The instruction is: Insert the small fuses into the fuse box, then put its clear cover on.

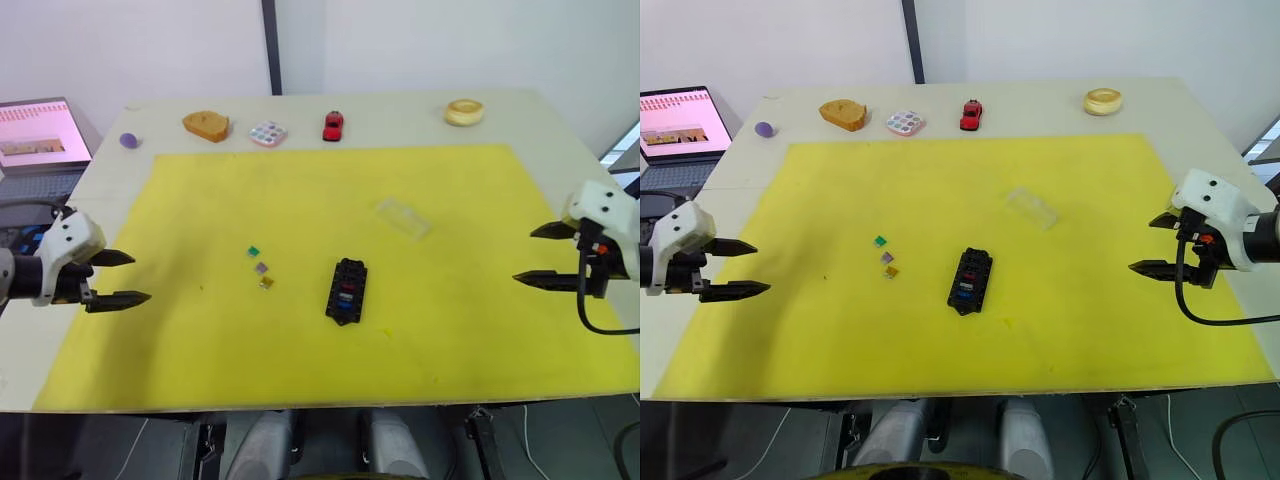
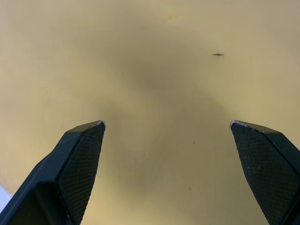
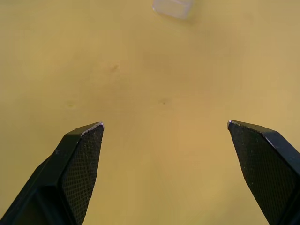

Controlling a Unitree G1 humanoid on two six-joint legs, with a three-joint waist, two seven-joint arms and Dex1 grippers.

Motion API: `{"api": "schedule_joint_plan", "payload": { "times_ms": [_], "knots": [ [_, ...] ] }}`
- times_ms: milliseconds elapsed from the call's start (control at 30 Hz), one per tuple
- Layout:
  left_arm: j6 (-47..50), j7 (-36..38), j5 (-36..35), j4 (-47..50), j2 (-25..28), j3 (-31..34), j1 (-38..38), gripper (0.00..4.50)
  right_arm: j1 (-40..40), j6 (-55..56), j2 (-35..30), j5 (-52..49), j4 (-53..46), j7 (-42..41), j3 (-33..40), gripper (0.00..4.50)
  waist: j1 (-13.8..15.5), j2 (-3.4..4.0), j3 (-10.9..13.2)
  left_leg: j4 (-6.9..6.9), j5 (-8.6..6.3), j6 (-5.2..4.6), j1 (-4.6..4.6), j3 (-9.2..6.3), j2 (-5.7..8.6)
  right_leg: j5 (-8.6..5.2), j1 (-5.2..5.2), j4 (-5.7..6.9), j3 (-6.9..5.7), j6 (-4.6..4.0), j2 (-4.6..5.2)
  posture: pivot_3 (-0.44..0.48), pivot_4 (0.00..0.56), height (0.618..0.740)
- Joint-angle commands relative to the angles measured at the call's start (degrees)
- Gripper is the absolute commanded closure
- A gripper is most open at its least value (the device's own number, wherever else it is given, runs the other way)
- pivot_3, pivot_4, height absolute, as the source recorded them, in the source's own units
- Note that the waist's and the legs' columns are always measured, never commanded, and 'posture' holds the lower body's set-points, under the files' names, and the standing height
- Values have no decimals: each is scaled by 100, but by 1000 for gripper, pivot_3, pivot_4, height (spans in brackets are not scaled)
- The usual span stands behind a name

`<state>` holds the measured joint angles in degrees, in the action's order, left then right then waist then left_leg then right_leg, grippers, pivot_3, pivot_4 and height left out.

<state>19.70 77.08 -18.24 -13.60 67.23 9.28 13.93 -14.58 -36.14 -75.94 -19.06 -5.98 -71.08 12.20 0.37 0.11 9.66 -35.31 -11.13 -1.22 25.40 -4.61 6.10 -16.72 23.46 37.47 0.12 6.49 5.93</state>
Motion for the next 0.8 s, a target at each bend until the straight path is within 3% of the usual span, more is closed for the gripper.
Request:
{"api": "schedule_joint_plan", "payload": {
  "times_ms": [33, 167, 333, 500, 700, 800],
  "knots": [
    [90, -18, -189, 213, -60, 183, 175, 0, -429, 26, 38, -97, -208, 94, -7, 49, -9, 5, 3, 0, 0, 0, 0, 0, 0, 0, 0, 0, 0, 0, 0, 0, 150, 740],
    [455, -38, -400, 553, -332, 51, 374, 0, -1180, -297, 351, -406, -615, 167, -391, 49, -28, 9, 5, 0, 0, 0, -1, 1, -1, 1, 0, 0, 1, 2, 0, 0, 150, 740],
    [2022, -57, -1308, 1566, -974, -307, 310, 0, -2742, -1280, 1510, -1244, -1647, 430, -1228, 49, -141, 8, 6, 1, 9, -13, 4, 2, 0, 10, -9, 0, 3, 19, -2, 0, 150, 740],
    [2673, -320, -1504, 1276, -1410, -511, 749, 0, -3281, -1540, 2186, -1264, -2016, 673, -1912, 49, -91, -10, 12, -2, 13, -13, 8, -4, 2, 11, -6, 5, -2, 22, -6, 0, 150, 740],
    [3245, -409, -1743, 1086, -1638, -560, 1022, 0, -3512, -1474, 2541, -1141, -2006, 803, -2268, 49, -102, -11, 12, -15, 11, -14, 1, -5, 6, 12, -6, 5, -4, 23, -4, 0, 150, 740],
    [3732, -542, -1975, 1056, -1798, -523, 1064, 827, -3507, -1471, 2620, -1101, -2016, 864, -2324, 0, -105, -11, 12, -14, 12, -13, 3, -5, 5, 12, -10, 16, -2, 23, -5, 0, 150, 740]
  ]
}}
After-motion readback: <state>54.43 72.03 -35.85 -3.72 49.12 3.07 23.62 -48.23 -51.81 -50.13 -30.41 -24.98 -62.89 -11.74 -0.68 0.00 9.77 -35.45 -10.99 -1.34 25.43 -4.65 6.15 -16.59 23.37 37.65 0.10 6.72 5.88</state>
